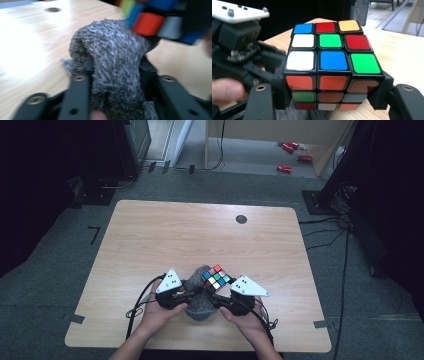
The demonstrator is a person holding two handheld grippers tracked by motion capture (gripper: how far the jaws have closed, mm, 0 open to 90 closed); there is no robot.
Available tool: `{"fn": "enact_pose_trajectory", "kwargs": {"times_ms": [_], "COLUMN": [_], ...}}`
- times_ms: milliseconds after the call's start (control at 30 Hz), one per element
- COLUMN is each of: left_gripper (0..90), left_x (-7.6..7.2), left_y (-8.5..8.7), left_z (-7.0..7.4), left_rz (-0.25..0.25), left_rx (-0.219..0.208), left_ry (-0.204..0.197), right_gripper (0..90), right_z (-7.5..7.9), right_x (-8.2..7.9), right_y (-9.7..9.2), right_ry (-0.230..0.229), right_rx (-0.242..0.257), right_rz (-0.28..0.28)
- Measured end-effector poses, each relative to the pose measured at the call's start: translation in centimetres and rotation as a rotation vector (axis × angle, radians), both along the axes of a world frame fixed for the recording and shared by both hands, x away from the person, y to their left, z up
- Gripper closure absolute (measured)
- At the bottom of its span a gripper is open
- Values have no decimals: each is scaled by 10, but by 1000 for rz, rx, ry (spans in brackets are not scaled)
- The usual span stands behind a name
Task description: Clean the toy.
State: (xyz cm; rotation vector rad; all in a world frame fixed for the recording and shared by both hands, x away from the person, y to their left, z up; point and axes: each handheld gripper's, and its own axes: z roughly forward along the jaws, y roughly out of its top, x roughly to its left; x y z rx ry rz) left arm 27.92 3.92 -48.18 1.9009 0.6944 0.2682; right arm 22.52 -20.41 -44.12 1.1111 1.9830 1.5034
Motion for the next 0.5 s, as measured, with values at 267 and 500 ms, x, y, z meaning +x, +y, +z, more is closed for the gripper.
{"fn": "enact_pose_trajectory", "kwargs": {"times_ms": [267,500], "left_gripper": [248,297], "left_x": [7,16], "left_y": [14,35], "left_z": [8,15], "left_rz": [37,114], "left_rx": [138,202], "left_ry": [-16,-8], "right_gripper": [344,344], "right_z": [5,6], "right_x": [2,2], "right_y": [-11,-12], "right_ry": [-1,-7], "right_rx": [25,20], "right_rz": [-35,-40]}}
